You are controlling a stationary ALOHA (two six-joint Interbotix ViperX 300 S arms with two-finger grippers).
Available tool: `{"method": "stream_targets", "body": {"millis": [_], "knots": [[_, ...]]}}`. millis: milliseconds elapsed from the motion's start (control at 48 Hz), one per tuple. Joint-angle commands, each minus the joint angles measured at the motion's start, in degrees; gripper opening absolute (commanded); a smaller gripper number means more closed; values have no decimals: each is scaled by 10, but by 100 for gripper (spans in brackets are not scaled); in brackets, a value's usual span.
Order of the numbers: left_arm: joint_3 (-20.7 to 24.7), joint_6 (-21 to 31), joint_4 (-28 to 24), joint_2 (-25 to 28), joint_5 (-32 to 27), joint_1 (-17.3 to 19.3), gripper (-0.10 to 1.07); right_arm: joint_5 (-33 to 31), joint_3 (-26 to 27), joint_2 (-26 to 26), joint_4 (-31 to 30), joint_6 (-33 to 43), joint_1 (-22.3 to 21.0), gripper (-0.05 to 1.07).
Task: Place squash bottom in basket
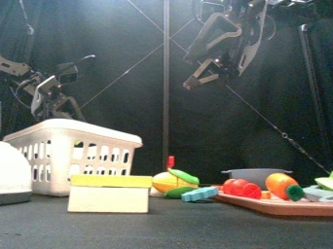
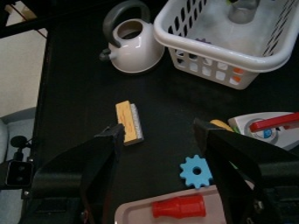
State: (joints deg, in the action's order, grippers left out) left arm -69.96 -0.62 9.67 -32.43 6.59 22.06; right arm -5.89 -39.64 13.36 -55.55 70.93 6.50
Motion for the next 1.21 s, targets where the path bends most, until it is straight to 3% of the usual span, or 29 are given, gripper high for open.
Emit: {"method": "stream_targets", "body": {"millis": [0, 417, 792, 1188], "knots": [[14, 1, 4, 17, -11, 4, 77, 3, 11, 4, 1, 0, -4, 95], [17, 2, 5, 33, -21, 20, 80, 3, 6, 1, 1, 0, -2, 95], [15, 2, 11, 28, -21, 28, 98, 3, 6, -2, 2, 1, -3, 95], [19, 1, 11, 20, -11, 26, 98, 3, 3, -4, 13, 0, -2, 95]]}}
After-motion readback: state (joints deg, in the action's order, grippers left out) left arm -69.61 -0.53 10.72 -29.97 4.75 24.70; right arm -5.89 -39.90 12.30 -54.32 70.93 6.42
